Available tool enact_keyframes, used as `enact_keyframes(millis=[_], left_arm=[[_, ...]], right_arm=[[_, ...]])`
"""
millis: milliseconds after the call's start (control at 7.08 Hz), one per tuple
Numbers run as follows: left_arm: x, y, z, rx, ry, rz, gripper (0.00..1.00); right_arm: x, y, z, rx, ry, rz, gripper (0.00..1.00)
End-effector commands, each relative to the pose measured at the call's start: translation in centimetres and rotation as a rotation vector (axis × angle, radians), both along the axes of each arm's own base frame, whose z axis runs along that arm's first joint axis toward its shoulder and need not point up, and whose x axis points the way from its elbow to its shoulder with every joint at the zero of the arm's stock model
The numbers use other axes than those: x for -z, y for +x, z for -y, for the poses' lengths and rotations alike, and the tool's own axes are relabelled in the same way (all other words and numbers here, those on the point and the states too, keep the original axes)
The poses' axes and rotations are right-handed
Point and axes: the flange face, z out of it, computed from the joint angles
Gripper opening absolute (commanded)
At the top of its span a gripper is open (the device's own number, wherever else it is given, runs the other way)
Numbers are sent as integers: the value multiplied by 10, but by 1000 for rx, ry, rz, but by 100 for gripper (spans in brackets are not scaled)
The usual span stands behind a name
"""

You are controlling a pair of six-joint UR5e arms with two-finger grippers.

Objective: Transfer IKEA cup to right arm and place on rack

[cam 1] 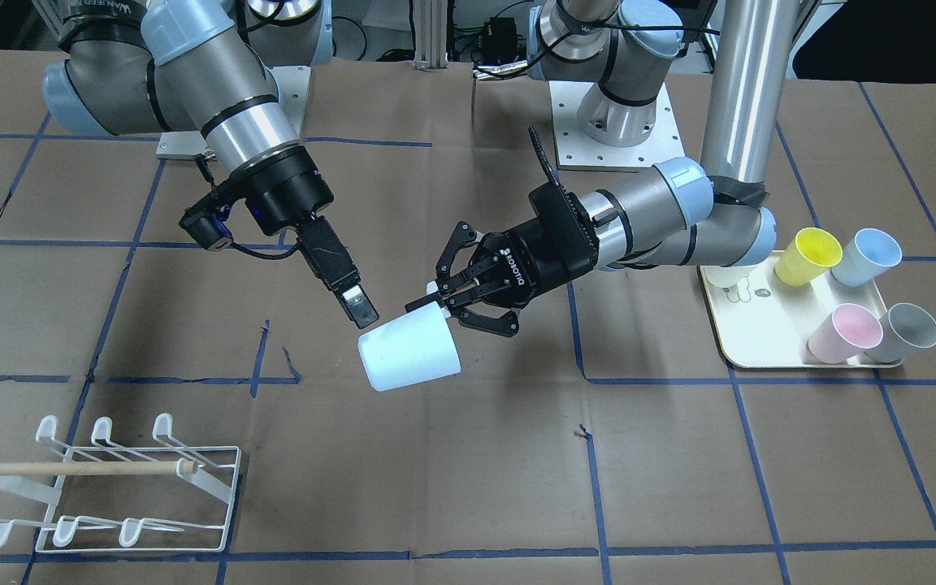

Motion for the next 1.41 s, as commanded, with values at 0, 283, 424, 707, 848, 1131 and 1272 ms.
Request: enact_keyframes(millis=[0, 283, 424, 707, 848, 1131, 1272], left_arm=[[0, 0, 0, -1, 8, -4, 3], [0, 0, 0, 0, 8, -4, 3], [0, 0, 0, -1, 10, -4, 3], [0, 0, -2, 0, 11, -5, 3], [-1, 0, -2, 0, 10, -5, 3], [-1, 0, -2, -2, 12, -6, 4], [-2, 0, -2, -2, 11, -6, 4]], right_arm=[[1, 3, 6, 0, 1, -1, 97], [0, 6, 17, -3, -7, 1, 96], [1, 10, 20, -10, -5, 0, 96], [7, 15, 31, -18, 0, 1, 96], [8, 17, 34, -18, 0, 2, 96], [9, 18, 40, -18, 1, 3, 96], [10, 20, 40, -20, 4, 5, 91]])
